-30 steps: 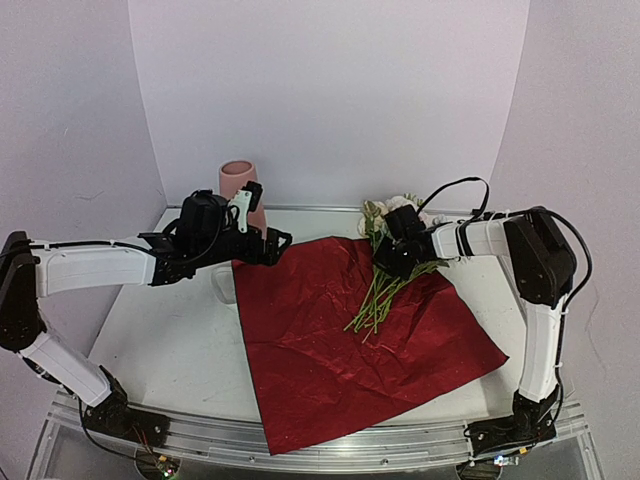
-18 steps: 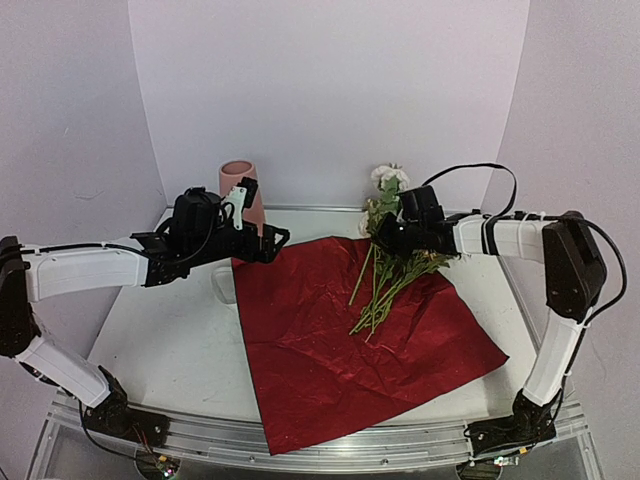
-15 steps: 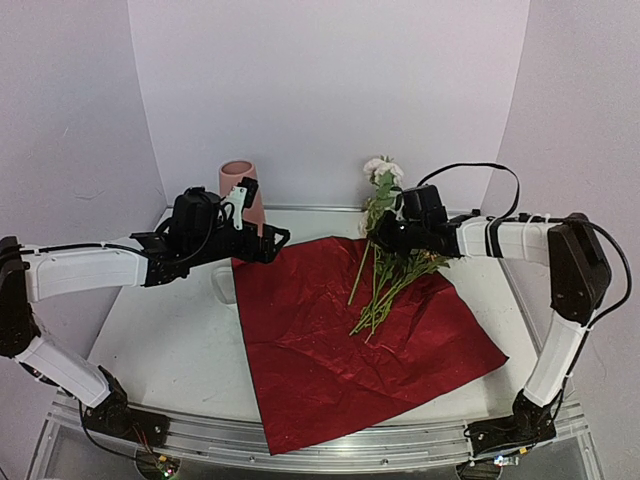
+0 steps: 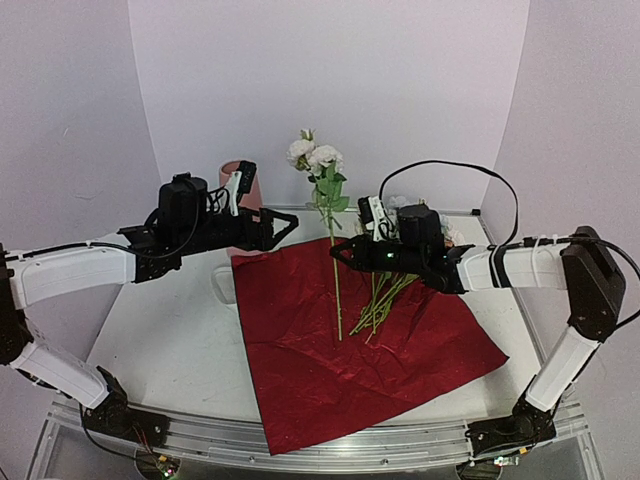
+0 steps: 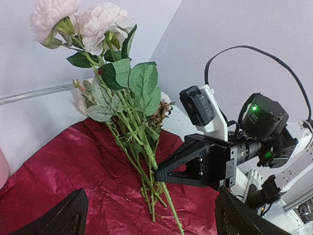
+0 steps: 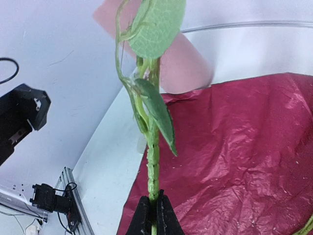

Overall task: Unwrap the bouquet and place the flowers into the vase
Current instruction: Pick up the fake flower from the wrapping paper.

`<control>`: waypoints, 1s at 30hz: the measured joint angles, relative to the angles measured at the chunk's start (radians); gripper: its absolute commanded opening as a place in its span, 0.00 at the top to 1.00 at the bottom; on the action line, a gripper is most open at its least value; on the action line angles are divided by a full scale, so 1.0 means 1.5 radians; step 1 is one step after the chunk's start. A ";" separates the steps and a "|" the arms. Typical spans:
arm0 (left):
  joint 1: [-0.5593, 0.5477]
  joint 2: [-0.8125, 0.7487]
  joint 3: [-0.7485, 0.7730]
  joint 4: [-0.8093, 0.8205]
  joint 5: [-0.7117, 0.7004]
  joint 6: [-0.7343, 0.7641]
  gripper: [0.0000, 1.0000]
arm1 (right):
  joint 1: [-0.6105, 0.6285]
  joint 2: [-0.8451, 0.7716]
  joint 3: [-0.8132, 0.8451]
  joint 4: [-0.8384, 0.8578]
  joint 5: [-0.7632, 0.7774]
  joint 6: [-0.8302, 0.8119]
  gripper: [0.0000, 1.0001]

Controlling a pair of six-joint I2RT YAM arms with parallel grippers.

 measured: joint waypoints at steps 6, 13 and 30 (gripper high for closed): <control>0.000 0.001 0.008 0.022 0.041 -0.048 0.11 | 0.033 -0.024 -0.011 0.052 -0.012 -0.030 1.00; 0.000 0.007 0.013 0.047 0.074 -0.087 0.18 | 0.060 -0.039 -0.011 0.078 -0.016 -0.051 1.00; 0.000 0.041 0.030 0.074 0.122 -0.138 0.47 | 0.097 -0.046 -0.011 0.097 -0.050 -0.078 1.00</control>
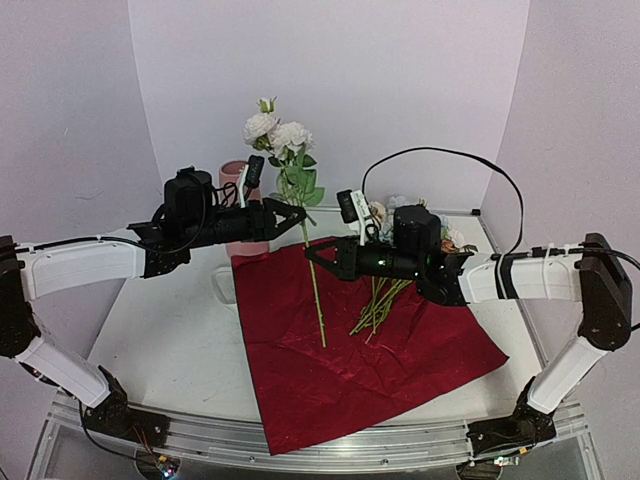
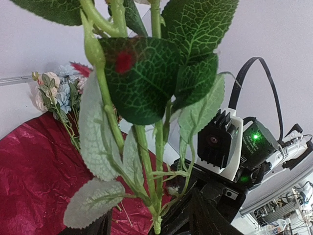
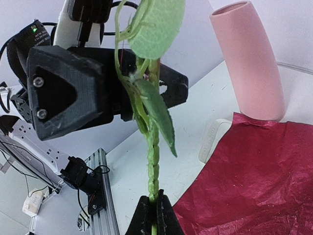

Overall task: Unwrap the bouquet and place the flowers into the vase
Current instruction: Insert the fake flower into the vase.

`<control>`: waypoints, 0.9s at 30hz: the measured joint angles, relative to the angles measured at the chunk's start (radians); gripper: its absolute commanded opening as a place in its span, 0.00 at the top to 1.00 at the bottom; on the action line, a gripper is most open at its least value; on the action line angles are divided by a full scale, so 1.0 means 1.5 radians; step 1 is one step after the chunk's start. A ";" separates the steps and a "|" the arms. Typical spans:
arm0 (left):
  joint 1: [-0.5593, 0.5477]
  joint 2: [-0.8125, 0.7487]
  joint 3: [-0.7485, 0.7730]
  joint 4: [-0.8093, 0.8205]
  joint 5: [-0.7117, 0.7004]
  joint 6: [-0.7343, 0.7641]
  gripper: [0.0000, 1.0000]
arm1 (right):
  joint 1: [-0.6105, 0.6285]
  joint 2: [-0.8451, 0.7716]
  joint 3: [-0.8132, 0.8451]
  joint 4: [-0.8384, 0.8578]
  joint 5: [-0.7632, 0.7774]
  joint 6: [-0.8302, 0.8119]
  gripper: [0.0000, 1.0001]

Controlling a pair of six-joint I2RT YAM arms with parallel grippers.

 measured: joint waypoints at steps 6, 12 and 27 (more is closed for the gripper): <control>-0.001 0.000 0.000 0.007 0.007 -0.005 0.59 | 0.005 0.000 0.000 0.004 -0.004 -0.002 1.00; -0.002 0.000 0.000 0.010 0.013 -0.012 0.63 | 0.006 0.000 0.000 0.004 -0.009 -0.003 1.00; -0.004 0.000 0.000 0.025 0.015 -0.019 0.98 | 0.018 0.005 0.008 0.011 -0.010 -0.001 0.98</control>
